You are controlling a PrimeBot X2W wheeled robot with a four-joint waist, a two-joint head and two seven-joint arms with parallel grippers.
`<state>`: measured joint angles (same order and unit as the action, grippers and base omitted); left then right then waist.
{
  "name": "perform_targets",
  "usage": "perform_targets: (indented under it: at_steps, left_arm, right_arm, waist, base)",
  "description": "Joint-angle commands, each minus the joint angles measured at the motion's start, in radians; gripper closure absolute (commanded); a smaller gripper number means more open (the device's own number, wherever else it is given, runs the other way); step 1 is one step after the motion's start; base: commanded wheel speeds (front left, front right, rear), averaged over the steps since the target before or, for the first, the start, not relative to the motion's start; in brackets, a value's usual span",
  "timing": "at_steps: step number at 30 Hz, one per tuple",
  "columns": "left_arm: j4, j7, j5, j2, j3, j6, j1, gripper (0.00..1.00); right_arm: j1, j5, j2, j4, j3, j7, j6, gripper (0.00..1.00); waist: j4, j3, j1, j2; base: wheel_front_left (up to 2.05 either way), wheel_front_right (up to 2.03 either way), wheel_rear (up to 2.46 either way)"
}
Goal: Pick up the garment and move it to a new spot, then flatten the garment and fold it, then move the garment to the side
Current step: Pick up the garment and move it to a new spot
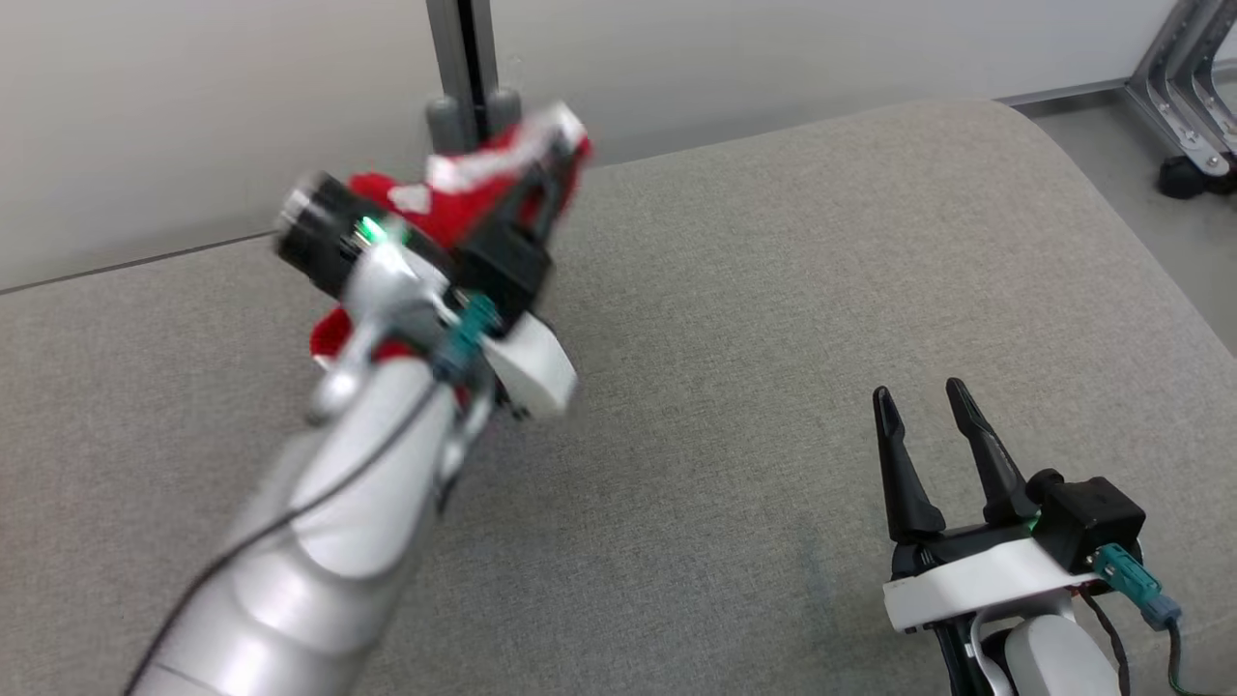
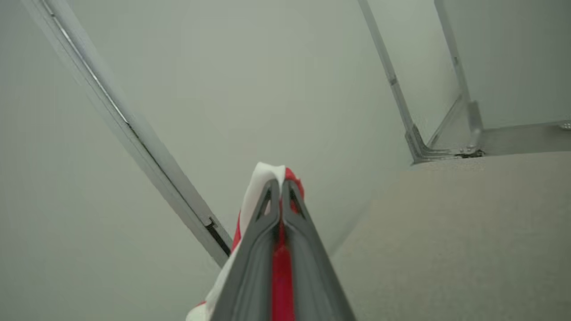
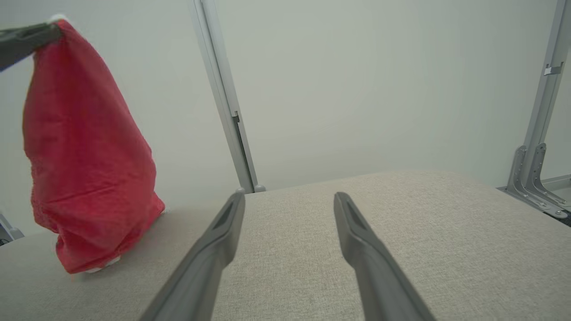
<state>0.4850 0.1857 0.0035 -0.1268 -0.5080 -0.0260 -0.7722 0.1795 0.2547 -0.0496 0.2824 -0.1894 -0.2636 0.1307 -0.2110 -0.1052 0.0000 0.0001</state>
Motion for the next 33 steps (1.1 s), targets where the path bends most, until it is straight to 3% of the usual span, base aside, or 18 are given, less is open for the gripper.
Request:
perform_targets:
  at_steps: [1, 5, 11, 13, 14, 21, 28, 33]
  left_arm:
    - [0.024, 0.009, 0.016, 0.016, -0.042, -0.010, 0.043, 1.00]
    - [0.105, 0.019, 0.022, 0.057, -0.168, -0.023, 0.166, 1.00]
    - [0.160, 0.035, -0.016, 0.075, -0.323, -0.023, 0.299, 0.98]
    - [0.152, 0.039, -0.041, 0.074, -0.353, -0.006, 0.312, 0.12]
    - [0.148, 0.042, -0.056, 0.074, -0.361, 0.004, 0.313, 0.00]
    - [0.131, 0.055, -0.152, 0.074, -0.351, 0.060, 0.293, 0.00]
    - [0.066, 0.076, -0.262, 0.049, -0.209, 0.123, 0.336, 0.00]
    - [-0.089, 0.080, -0.331, -0.008, -0.073, 0.155, 0.430, 0.00]
  right_arm:
    - [0.006, 0.006, -0.002, -0.006, 0.000, -0.002, 0.000, 0.00]
    - [0.009, 0.006, -0.001, -0.010, 0.006, -0.002, 0.000, 0.00]
    - [0.007, 0.004, -0.002, -0.006, 0.011, -0.002, 0.000, 0.00]
    - [0.004, -0.001, -0.002, -0.002, 0.015, -0.002, 0.000, 0.00]
    - [0.002, -0.003, -0.002, 0.000, 0.016, -0.002, 0.000, 0.00]
    - [-0.013, -0.017, -0.002, 0.009, 0.028, -0.002, 0.000, 0.00]
    - [-0.039, -0.033, -0.002, 0.009, 0.034, -0.002, 0.000, 0.00]
    - [-0.077, -0.052, -0.002, 0.007, 0.045, -0.002, 0.000, 0.00]
  waist:
    - [-0.012, -0.014, 0.0000, -0.0001]
    - [-0.010, -0.021, 0.0000, -0.0001]
    - [0.020, -0.023, 0.0000, -0.0001]
    - [0.038, -0.017, 0.0000, -0.0001]
    - [0.047, -0.012, 0.0000, -0.0001]
    - [0.125, 0.040, 0.0000, -0.0001]
    - [0.194, 0.097, 0.0000, -0.0001]
    - [0.259, 0.128, 0.0000, -0.0001]
  base:
    - [0.00, 0.00, 0.00]
    - [0.00, 0.00, 0.00]
    - [0.00, 0.00, 0.00]
    - [0.00, 0.00, 0.00]
    - [0.00, 0.00, 0.00]
    - [0.00, 0.00, 0.00]
    - [0.00, 0.00, 0.00]
    - [0.00, 0.00, 0.00]
